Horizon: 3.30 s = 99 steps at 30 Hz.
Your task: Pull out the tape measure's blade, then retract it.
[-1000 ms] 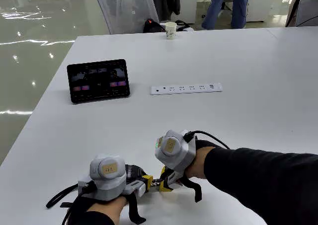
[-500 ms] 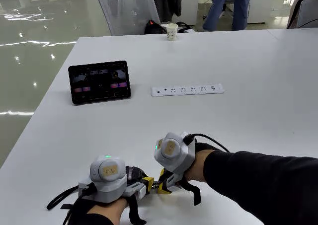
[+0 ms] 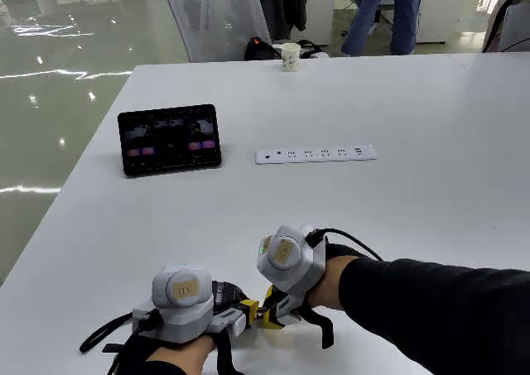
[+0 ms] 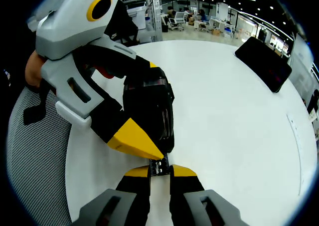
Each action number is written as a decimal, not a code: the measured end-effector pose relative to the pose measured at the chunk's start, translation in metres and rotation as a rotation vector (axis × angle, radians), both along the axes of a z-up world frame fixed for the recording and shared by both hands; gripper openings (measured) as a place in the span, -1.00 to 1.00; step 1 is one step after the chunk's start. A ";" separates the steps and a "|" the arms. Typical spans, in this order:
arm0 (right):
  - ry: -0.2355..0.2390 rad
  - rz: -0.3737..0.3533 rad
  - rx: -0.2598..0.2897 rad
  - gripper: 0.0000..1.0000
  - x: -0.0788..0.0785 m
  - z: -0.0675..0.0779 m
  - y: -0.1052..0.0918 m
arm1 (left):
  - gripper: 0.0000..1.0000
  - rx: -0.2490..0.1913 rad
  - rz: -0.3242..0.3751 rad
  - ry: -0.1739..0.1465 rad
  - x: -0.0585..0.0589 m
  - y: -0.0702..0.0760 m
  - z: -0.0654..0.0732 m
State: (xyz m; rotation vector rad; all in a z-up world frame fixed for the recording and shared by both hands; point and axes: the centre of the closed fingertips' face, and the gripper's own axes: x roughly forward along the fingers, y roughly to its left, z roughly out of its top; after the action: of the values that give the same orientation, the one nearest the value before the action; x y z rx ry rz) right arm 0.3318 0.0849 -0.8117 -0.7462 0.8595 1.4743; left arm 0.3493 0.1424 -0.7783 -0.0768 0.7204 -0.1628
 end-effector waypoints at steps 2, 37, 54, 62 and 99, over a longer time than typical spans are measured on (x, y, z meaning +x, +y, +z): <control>0.000 0.000 0.003 -0.78 -0.001 0.001 0.001 | 0.22 -0.001 0.000 0.000 0.000 0.000 0.000; 0.002 0.015 0.018 -0.78 -0.003 0.002 0.010 | 0.21 -0.002 0.006 0.000 0.000 0.000 -0.001; -0.032 0.001 0.046 -0.75 -0.003 0.002 0.011 | 0.26 -0.001 0.000 -0.003 0.001 -0.002 0.000; -0.033 -0.081 0.088 -0.67 0.000 0.003 0.008 | 0.26 0.021 -0.041 0.001 0.002 -0.002 0.002; -0.064 -0.344 0.241 -0.37 -0.005 0.044 -0.095 | 0.98 -0.122 -0.445 -0.002 -0.032 -0.002 0.016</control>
State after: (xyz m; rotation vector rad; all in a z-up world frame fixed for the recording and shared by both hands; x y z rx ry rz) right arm 0.3270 -0.0101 -0.7678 -0.4374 0.7061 1.2121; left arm 0.3168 0.1406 -0.7621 -0.0319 0.7172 -0.6321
